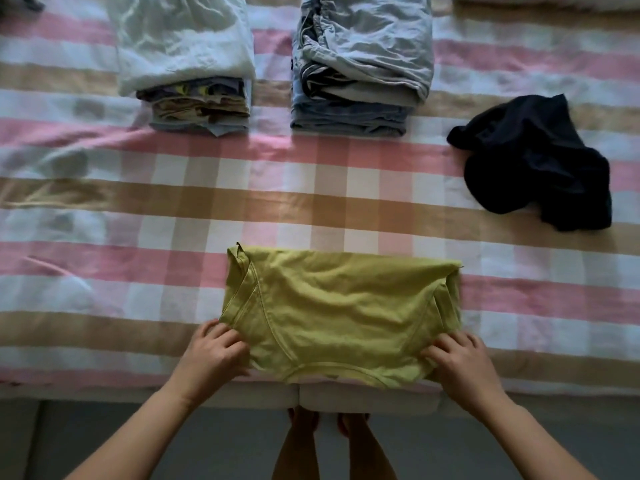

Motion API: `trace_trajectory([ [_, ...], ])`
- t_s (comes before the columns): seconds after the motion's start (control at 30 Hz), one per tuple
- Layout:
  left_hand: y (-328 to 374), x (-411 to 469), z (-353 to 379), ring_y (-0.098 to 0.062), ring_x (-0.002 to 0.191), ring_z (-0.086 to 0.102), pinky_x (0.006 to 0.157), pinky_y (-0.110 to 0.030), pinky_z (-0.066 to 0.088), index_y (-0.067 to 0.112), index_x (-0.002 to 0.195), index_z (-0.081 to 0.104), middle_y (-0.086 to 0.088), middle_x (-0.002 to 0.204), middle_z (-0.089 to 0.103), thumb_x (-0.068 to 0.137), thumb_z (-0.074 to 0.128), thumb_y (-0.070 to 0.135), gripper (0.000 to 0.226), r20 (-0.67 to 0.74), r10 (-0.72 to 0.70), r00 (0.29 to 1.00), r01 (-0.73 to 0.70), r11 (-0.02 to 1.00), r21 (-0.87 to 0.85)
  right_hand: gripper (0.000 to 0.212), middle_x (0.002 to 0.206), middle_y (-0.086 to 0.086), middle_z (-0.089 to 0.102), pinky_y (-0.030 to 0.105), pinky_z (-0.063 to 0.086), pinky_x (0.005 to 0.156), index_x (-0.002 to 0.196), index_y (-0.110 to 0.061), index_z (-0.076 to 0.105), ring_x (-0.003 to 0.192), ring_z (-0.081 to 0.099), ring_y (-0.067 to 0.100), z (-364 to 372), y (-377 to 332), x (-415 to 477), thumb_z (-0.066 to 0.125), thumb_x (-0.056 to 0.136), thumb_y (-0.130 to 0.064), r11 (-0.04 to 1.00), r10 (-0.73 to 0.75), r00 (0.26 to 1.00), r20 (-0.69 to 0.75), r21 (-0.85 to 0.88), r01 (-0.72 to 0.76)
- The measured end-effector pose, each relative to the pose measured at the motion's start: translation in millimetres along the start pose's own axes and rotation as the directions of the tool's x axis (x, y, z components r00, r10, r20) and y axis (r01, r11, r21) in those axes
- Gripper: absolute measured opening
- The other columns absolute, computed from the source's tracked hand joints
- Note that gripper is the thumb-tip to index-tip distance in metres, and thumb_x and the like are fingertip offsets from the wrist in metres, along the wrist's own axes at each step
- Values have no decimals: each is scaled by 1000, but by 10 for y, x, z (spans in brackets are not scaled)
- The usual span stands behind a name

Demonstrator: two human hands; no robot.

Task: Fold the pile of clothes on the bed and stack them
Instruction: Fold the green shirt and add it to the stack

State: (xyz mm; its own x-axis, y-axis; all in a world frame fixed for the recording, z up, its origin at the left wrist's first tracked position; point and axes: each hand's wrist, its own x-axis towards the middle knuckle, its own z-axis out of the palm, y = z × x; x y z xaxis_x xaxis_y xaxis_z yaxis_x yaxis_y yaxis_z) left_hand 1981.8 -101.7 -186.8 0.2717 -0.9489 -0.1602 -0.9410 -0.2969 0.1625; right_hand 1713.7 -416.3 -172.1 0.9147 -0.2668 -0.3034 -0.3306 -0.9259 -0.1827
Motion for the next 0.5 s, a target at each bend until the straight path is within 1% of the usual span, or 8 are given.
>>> trace_trajectory([
  [0.07,-38,74,-14,-19,63,60,72,-29,35,16,64,65,3,66,61,73,43,65,54,27,-52,998,53,997,-62,34,70,-2,64,39,50,58,69,-23,71,65,63,27,-38,36,52,79,37,-15,997,18,1000,-22,74,-16],
  [0.13,-66,260,-71,-22,66,57,66,-30,37,12,70,64,0,69,60,83,42,60,54,-61,-273,960,248,931,-266,26,76,3,65,39,47,63,77,-15,70,72,60,29,-85,76,176,63,53,-9,947,218,968,-124,267,-179],
  [0.17,-76,397,-119,-25,70,56,65,-32,39,10,76,62,-2,74,59,86,47,53,47,-87,-443,893,372,831,-414,22,81,7,64,39,45,66,82,-11,67,77,57,29,-102,89,268,60,63,-5,872,385,908,-162,386,-301],
  [0.23,-82,694,-178,-28,87,54,74,-37,44,5,96,58,-8,92,56,86,58,37,33,-3,-739,674,558,511,-654,17,95,12,61,41,43,75,96,-7,60,92,51,30,-122,104,481,61,80,-8,612,704,701,-115,599,-516],
  [0.3,-110,956,-187,-31,107,48,91,-43,43,3,112,51,-15,114,50,87,60,33,40,142,-872,468,661,239,-712,31,111,16,57,45,40,88,108,-6,56,110,44,33,-135,125,690,60,86,-28,375,850,527,25,674,-637],
  [0.33,-131,1055,-190,-31,112,45,95,-43,40,2,114,50,-17,119,48,86,60,36,45,194,-898,394,694,152,-704,39,117,17,55,47,37,92,112,-7,56,116,41,34,-142,132,773,58,87,-37,294,876,471,102,662,-690],
  [0.43,-210,1231,-161,-34,114,44,95,-41,39,1,107,56,-19,118,51,83,63,43,49,277,-933,228,785,8,-619,47,123,15,53,51,35,95,114,-10,59,121,38,35,-137,136,936,54,87,-49,163,914,355,199,621,-767],
  [0.5,-248,1303,-152,-36,112,46,94,-41,41,1,98,63,-20,114,54,82,66,39,41,270,-945,185,808,-11,-589,43,121,16,53,52,36,94,107,-10,61,119,39,36,-133,147,1022,57,86,-46,144,925,334,180,646,-750],
])
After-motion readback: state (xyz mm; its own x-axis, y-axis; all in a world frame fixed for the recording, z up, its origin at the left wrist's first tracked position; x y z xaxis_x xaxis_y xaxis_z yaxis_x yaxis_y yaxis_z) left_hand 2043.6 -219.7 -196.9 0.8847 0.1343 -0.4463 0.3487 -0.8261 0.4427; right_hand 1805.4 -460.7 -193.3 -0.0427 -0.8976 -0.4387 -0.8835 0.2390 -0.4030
